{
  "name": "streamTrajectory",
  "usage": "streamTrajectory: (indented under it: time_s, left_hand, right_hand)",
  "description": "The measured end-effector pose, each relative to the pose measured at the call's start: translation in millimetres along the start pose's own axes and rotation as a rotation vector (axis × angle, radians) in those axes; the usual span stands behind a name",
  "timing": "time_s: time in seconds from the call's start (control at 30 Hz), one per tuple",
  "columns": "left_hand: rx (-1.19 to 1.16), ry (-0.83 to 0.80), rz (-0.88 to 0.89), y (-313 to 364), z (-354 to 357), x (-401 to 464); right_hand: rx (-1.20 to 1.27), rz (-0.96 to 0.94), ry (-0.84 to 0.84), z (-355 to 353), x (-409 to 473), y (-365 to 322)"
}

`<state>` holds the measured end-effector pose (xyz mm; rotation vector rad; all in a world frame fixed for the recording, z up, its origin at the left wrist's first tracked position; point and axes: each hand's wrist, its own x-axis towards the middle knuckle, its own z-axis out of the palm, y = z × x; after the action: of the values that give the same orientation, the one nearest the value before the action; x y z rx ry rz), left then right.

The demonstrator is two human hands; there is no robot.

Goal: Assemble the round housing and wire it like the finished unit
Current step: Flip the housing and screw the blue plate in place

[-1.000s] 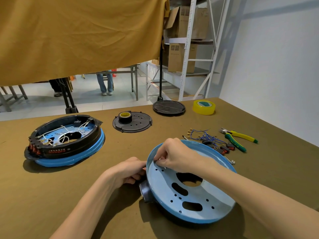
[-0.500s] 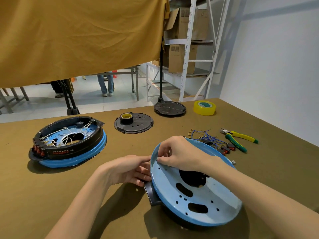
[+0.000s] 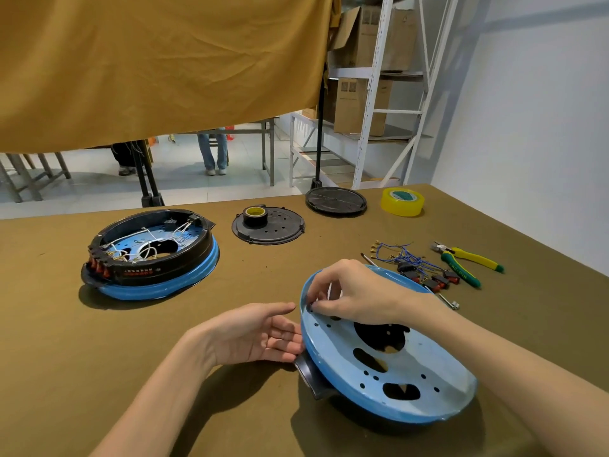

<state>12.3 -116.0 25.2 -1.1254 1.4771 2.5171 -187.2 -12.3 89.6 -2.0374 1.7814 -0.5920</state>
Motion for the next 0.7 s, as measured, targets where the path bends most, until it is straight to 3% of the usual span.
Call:
streamTrajectory:
  time_s: [0.4,0.7]
  left_hand:
    - [-0.179,0.115,0.12,-21.3,12.2,2.0]
    - [-0.16,0.133,0.128,-24.3,19.1,-1.9]
  right_hand:
    - [-0.065,0.012,0.137,6.1,-13.4,-2.6]
    - [-0.112,-0.028,0.131,-2.2,-20.0,-6.9]
